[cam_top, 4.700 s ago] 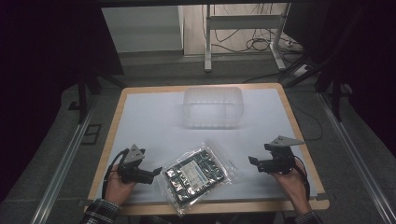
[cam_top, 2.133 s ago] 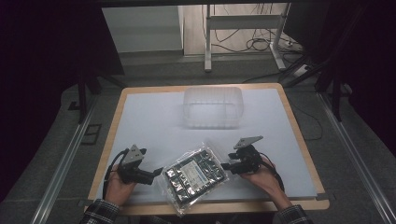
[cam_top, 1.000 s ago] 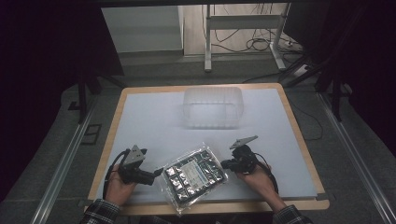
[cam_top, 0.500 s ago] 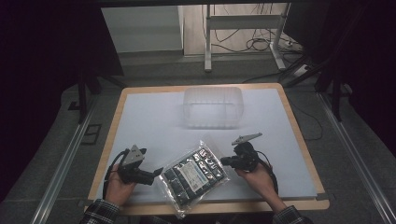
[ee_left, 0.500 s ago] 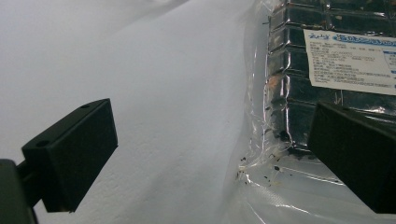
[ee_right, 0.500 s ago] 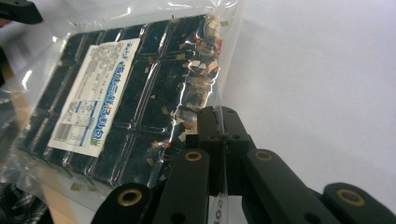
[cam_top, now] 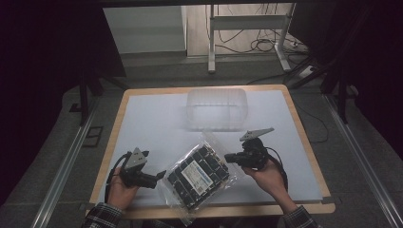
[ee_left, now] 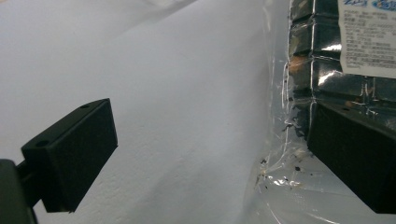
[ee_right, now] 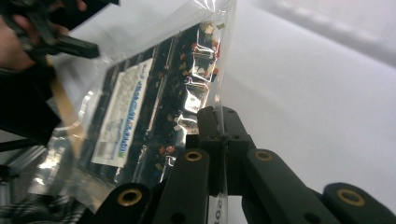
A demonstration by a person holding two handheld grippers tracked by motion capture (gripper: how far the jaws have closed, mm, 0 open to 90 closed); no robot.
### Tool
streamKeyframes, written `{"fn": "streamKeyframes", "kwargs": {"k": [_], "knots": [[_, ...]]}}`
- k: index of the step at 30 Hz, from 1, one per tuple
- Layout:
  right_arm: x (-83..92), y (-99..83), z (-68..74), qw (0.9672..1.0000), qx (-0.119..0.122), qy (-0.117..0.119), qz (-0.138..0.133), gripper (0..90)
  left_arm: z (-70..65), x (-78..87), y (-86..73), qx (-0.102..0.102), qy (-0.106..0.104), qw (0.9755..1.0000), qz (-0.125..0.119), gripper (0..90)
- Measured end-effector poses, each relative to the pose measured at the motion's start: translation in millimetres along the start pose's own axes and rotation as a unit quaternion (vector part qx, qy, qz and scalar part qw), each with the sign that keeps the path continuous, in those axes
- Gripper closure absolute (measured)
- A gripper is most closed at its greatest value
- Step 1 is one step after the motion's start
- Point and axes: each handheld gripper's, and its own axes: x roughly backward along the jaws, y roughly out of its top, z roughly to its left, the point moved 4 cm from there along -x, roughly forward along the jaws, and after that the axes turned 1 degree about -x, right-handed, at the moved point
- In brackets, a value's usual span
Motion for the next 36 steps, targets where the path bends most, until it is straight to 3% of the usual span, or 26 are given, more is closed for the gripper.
{"fn": "streamKeyframes", "kwargs": {"k": [4,9,24,36], "knots": [[8.2,11.0,4.7,0.9998,0.0,0.018,-0.01,89.0,0.2,0.9,0.5,0.001,0.002,1.0,-0.004,1.3],[19.9,26.3,11.7,0.9994,0.011,0.027,-0.017,89.1,1.4,2.1,1.0,0.011,0.003,0.9999,-0.012,0.8],[47.0,59.4,24.0,0.9981,0.023,0.05,-0.028,89.1,2.3,3.3,1.5,0.011,0.005,0.9998,-0.013,0.3],[72.0,87.1,32.8,0.997,0.04,0.047,-0.048,89.1,1.8,3.1,1.7,0.008,0.005,0.9999,-0.013,0.3]]}}
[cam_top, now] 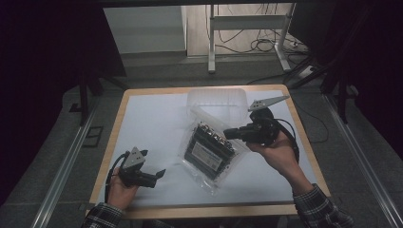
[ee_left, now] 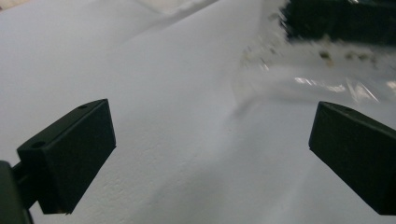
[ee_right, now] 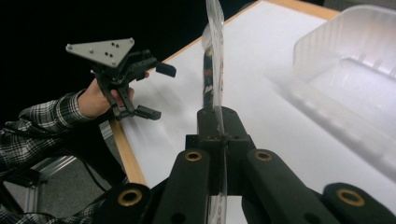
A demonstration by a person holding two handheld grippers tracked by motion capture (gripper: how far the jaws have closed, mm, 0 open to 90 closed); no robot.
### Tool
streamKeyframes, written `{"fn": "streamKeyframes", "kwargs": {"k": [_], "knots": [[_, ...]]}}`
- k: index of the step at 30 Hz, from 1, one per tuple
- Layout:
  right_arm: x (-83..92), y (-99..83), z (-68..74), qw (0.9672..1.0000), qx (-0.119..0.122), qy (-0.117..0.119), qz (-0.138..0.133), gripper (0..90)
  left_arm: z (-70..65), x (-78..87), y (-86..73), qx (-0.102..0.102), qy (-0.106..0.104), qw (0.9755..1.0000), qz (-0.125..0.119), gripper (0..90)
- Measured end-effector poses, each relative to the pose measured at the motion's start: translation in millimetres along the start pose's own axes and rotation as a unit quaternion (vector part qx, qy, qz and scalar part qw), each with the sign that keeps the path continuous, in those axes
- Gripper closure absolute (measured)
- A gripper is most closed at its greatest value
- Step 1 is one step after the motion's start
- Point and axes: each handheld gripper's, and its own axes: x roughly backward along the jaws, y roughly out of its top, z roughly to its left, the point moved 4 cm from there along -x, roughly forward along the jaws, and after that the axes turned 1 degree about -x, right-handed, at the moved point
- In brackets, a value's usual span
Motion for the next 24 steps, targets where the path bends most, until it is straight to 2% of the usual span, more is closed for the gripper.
{"fn": "streamKeyframes", "kwargs": {"k": [5,12,24], "knots": [[5.1,9.6,-1.2,0.9999,0.005,-0.009,-0.012,89.1,0.1,0.1,0.1,0.0,-0.001,1.0,-0.001,0.3],[9.2,24.7,-13.6,0.9992,0.005,-0.031,-0.024,89.1,-0.5,-0.7,0.0,-0.002,-0.003,1.0,0.001,0.3],[14.1,51.3,-26.4,0.9989,-0.003,-0.025,-0.04,89.1,-1.5,-1.5,-0.1,-0.003,-0.006,1.0,0.003,0.3]]}}
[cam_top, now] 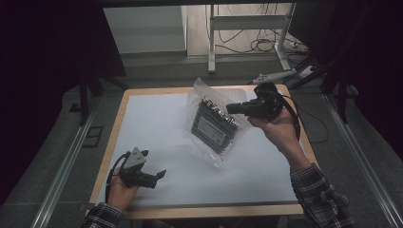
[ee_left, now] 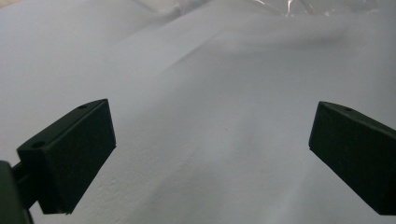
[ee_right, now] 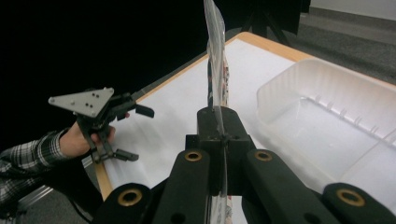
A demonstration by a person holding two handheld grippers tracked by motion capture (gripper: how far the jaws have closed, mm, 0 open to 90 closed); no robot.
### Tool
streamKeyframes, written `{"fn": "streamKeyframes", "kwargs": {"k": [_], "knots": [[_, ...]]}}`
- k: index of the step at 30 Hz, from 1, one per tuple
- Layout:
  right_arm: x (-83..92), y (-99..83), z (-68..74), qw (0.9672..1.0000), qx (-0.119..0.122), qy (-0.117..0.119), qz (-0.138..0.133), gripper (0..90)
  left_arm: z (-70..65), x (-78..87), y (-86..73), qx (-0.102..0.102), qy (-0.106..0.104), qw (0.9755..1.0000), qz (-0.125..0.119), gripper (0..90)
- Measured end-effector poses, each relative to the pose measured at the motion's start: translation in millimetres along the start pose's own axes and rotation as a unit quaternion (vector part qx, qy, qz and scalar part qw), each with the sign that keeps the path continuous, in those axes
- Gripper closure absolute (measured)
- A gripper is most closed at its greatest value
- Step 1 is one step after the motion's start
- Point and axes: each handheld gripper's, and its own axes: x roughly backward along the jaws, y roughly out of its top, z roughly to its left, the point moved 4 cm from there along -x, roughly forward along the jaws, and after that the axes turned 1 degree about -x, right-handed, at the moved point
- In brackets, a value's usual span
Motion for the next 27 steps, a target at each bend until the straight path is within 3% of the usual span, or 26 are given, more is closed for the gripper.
{"fn": "streamKeyframes", "kwargs": {"k": [9,21,27], "knots": [[1.7,23.2,-13.5,0.9998,-0.017,0.003,-0.014,89.0,-0.5,-0.2,0.1,-0.001,-0.001,1.0,0.001,0.3],[0.4,52.0,-32.6,0.9991,-0.023,-0.029,-0.02,89.1,-0.5,-0.7,-0.1,-0.002,0.0,1.0,0.001,0.4],[-4.6,68.2,-48.9,0.9983,-0.022,-0.049,-0.021,89.1,-1.0,-0.8,0.0,-0.004,0.0,1.0,0.003,0.3]]}}
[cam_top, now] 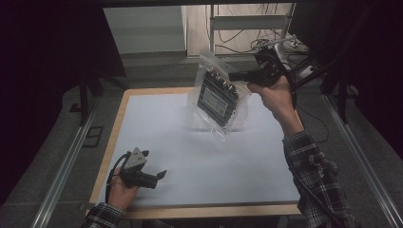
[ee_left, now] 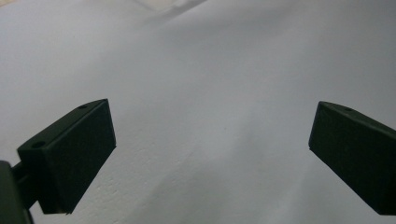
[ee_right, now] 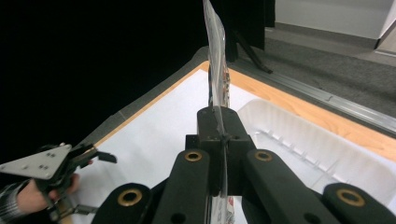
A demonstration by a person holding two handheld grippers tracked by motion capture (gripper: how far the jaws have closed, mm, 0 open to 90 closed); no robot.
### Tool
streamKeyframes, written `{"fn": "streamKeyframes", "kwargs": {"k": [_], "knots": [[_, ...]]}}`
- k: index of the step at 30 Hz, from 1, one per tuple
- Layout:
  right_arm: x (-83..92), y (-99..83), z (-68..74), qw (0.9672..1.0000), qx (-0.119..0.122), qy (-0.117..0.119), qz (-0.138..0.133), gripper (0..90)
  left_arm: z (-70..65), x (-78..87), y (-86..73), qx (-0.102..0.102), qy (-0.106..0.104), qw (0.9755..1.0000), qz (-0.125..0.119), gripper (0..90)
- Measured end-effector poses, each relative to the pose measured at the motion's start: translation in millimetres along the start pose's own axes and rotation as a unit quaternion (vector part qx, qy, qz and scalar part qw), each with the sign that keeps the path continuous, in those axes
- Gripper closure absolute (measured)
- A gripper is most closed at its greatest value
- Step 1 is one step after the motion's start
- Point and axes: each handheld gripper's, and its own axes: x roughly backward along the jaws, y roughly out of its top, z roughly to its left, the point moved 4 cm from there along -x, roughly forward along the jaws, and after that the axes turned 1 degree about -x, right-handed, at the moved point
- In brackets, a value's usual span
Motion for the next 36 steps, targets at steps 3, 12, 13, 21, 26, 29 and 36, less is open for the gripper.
{"fn": "streamKeyframes", "kwargs": {"k": [3,12,13,21,26,29,36], "knots": [[-5.6,5.3,-7.2,1.0,-0.004,-0.005,0.0,89.0,0.0,0.0,0.0,-0.001,0.0,1.0,0.0,0.4],[-19.9,16.4,-28.3,0.9998,-0.01,-0.014,-0.001,89.0,0.5,0.0,-0.2,-0.001,0.001,1.0,0.0,0.4],[-21.7,18.0,-30.5,0.9998,-0.01,-0.016,-0.001,89.1,0.5,0.2,-0.1,-0.001,0.001,1.0,-0.001,0.4],[-37.4,28.6,-50.2,0.9994,-0.001,-0.034,-0.005,89.0,0.4,0.4,0.1,-0.001,0.001,1.0,-0.004,0.4],[-47.1,31.7,-57.2,0.9993,0.011,-0.035,-0.007,89.0,1.5,1.0,0.1,0.001,-0.004,1.0,-0.009,0.8],[-55.4,32.0,-60.4,0.999,0.014,-0.043,0.0,89.1,1.0,0.9,0.2,0.002,-0.004,0.9999,-0.01,0.8],[-74.7,29.5,-64.5,0.9986,0.017,-0.048,0.017,89.0,0.4,0.4,0.2,0.0,-0.005,0.9999,-0.011,0.7]]}}
